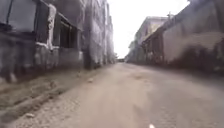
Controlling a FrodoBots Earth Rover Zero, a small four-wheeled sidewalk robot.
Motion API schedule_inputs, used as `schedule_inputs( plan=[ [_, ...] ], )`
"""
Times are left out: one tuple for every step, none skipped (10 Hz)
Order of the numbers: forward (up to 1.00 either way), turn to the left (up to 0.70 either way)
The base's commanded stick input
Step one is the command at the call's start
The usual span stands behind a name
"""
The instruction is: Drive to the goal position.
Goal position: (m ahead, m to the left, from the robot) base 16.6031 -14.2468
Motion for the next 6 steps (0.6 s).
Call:
schedule_inputs(
  plan=[
    [1.00,-0.27],
    [1.00,-0.27],
    [1.00,-0.27],
    [1.00,0.00],
    [1.00,0.00],
    [1.00,0.00]
  ],
)
